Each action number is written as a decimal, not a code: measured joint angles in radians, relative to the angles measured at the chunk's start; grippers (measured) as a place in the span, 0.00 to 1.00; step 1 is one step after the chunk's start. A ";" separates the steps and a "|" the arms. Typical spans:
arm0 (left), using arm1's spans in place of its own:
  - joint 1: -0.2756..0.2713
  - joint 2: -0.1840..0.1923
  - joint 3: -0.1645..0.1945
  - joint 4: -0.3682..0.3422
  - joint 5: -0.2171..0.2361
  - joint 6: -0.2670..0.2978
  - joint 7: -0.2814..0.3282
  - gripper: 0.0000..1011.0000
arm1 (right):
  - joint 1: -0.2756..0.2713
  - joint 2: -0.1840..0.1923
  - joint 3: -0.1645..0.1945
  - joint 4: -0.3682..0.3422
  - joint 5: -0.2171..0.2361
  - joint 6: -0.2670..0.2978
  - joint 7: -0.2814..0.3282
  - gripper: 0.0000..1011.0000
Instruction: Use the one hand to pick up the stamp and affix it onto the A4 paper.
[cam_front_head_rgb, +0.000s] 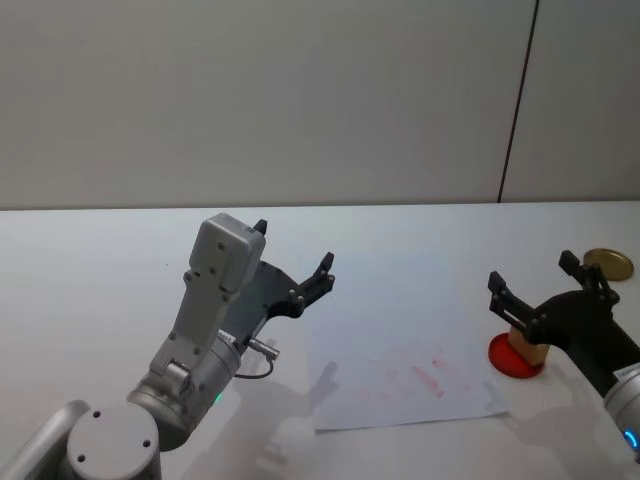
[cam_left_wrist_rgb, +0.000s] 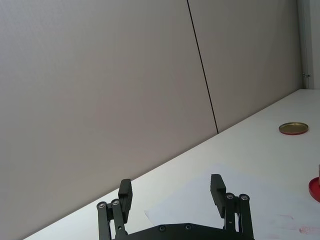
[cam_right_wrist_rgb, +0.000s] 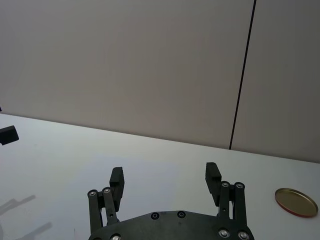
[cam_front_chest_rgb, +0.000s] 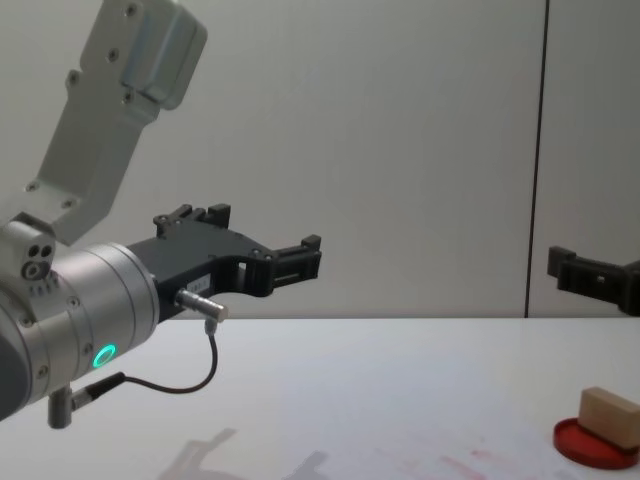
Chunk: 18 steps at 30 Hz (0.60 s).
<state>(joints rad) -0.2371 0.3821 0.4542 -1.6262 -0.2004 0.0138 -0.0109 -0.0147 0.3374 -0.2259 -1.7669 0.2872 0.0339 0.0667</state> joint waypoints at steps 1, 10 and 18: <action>0.000 0.000 0.000 0.000 0.000 0.000 0.000 0.98 | 0.000 0.000 0.000 0.000 0.000 0.000 0.000 0.99; 0.000 0.000 0.000 0.000 0.000 0.000 0.000 0.98 | 0.000 0.000 0.000 0.000 0.000 0.000 0.000 0.99; 0.000 0.000 0.000 0.000 0.000 0.000 0.000 0.98 | 0.000 0.000 0.000 0.000 0.000 0.000 0.000 0.99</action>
<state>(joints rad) -0.2372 0.3821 0.4542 -1.6262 -0.2004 0.0138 -0.0109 -0.0147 0.3374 -0.2258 -1.7668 0.2872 0.0341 0.0667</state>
